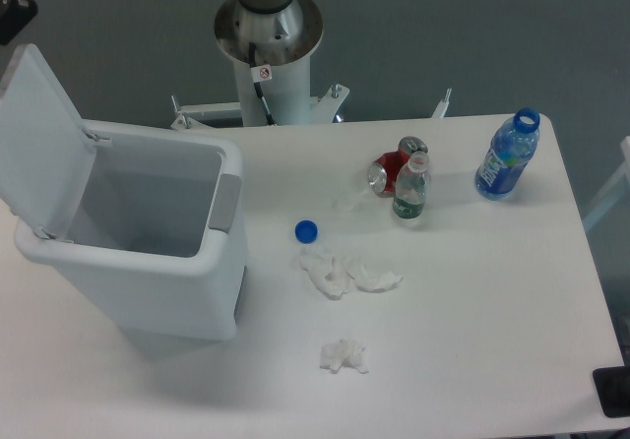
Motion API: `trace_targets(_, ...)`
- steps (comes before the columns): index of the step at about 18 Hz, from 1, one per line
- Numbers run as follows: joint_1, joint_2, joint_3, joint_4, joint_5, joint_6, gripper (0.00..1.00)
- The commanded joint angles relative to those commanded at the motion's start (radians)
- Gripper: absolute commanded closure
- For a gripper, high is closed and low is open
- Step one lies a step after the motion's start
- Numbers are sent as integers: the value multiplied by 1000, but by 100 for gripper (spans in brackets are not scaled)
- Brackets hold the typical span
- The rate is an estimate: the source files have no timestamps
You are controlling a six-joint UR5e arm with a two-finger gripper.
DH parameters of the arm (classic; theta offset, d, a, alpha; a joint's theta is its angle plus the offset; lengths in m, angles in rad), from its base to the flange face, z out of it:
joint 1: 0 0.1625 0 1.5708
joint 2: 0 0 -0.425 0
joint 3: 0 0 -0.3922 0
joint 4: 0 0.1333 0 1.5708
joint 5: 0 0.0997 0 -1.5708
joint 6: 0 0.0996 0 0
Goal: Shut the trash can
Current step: 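Raise the gripper behind the upright lid and hook its back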
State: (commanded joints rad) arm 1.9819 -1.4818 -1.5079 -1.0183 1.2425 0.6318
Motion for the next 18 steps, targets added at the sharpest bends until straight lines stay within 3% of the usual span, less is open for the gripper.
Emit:
trace_targets(9, 0, 11, 5, -54, 89, 14, 100)
trace_targets(18, 6, 31, -3, -52, 135, 5, 100)
